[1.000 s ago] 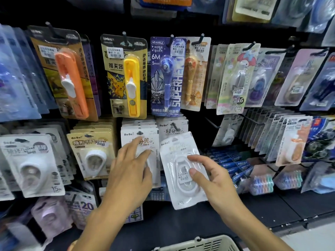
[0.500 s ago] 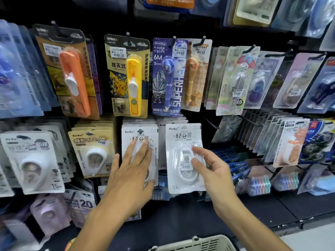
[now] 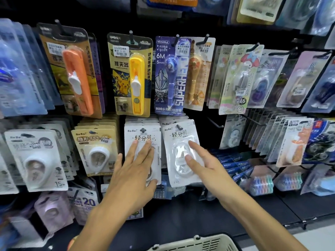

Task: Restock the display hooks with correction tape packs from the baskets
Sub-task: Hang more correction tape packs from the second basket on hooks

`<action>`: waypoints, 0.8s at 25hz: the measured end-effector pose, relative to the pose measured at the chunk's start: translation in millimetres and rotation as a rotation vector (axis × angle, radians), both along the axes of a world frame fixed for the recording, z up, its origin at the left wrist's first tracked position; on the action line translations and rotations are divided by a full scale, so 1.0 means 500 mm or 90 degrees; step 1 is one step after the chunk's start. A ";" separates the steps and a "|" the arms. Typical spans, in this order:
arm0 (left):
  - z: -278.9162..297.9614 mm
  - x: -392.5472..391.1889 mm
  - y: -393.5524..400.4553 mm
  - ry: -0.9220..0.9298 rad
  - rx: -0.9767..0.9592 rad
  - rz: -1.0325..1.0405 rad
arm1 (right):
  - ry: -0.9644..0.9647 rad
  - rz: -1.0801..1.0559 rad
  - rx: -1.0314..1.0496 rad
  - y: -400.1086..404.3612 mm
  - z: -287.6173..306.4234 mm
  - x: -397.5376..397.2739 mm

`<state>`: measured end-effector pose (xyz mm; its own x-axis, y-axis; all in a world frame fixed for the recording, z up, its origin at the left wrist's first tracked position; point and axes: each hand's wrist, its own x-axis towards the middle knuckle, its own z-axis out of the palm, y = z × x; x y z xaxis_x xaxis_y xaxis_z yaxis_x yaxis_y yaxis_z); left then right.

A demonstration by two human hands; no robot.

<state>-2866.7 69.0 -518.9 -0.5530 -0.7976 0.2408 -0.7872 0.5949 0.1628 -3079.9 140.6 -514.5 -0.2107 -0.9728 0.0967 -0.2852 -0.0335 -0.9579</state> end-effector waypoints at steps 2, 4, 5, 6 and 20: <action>0.005 -0.002 0.010 0.093 -0.037 -0.036 | 0.058 0.074 0.088 -0.005 -0.003 -0.008; 0.014 0.000 0.019 0.235 -0.084 -0.062 | 0.208 0.039 0.087 -0.003 -0.021 -0.029; 0.004 0.002 0.023 0.270 -0.085 -0.065 | 0.305 0.012 0.093 0.001 -0.047 -0.045; -0.011 0.001 0.025 0.271 -0.064 -0.063 | 0.408 0.007 0.127 0.005 -0.080 -0.061; -0.574 0.101 0.189 -0.378 0.599 -0.101 | 0.373 -0.051 0.532 0.267 -0.647 -0.042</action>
